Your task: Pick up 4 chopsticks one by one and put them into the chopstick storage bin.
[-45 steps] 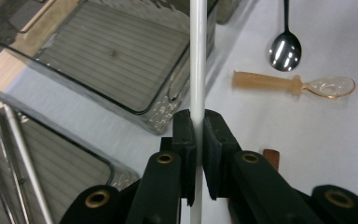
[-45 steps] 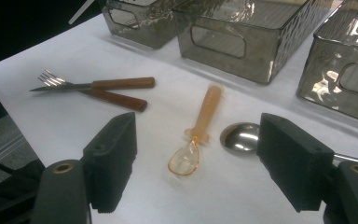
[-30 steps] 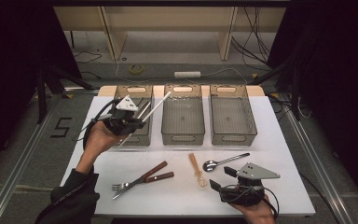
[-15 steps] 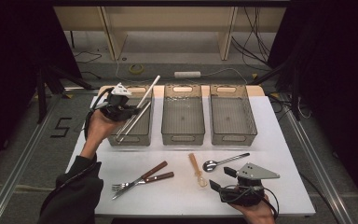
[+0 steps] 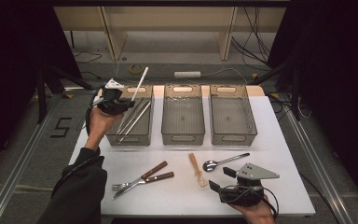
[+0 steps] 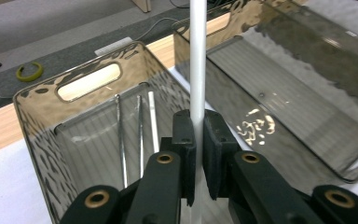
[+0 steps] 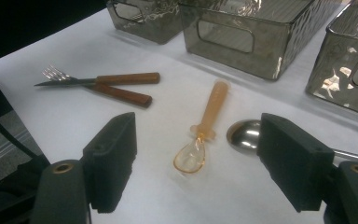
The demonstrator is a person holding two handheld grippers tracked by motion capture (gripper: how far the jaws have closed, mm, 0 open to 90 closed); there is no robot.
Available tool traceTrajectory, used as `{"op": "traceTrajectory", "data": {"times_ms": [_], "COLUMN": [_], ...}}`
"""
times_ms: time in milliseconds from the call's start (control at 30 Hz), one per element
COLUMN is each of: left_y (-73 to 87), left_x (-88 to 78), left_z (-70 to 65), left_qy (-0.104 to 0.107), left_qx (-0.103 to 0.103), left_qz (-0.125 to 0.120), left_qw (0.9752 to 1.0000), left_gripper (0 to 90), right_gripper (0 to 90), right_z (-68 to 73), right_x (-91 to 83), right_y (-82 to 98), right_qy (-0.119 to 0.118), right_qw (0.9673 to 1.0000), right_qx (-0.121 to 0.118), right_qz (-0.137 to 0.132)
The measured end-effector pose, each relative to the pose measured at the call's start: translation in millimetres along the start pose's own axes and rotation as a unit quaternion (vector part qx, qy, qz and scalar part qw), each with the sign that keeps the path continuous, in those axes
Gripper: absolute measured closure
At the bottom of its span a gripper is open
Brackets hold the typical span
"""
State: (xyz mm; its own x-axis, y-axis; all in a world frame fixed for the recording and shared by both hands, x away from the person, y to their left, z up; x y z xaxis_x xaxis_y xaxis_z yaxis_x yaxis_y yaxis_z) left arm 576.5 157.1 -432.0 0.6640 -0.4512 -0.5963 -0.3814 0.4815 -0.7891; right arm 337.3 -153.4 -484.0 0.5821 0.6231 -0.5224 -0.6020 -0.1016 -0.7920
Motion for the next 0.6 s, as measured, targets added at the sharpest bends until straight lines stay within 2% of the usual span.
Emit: {"op": "traceTrajectory", "data": {"times_ms": [367, 600], "left_y": [13.0, 25.5], "left_x": [12.5, 20.1], "left_z": [8.7, 10.1], "left_qy": [-0.015, -0.02], "left_qx": [-0.01, -0.002], "left_qz": [0.004, 0.022], "left_qw": [0.9998, 0.9996], "left_gripper": [83.5, 83.5], "right_gripper": [29.5, 29.5], "right_z": [1.0, 1.5], "right_x": [0.7, 0.6], "right_y": [0.9, 1.2], "right_qy": [-0.002, -0.001], "right_qw": [1.0, 1.0], "right_qx": [-0.004, -0.004], "right_qz": [0.003, 0.003]}}
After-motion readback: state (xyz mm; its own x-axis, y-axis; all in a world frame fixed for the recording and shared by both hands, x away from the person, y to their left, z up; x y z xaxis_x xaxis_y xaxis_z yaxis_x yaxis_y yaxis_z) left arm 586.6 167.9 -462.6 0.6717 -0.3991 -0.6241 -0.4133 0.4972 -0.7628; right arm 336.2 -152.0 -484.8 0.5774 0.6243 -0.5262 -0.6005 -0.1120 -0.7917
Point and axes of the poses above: each handheld gripper's, and its own axes: x roughly forward along the jaws, y roughly out of its underside, z roughly to its left, the point moved 10 cm from there along x, roughly forward along the jaws, and after that the axes turned 12 degrees about x, right-handed, at the moved point
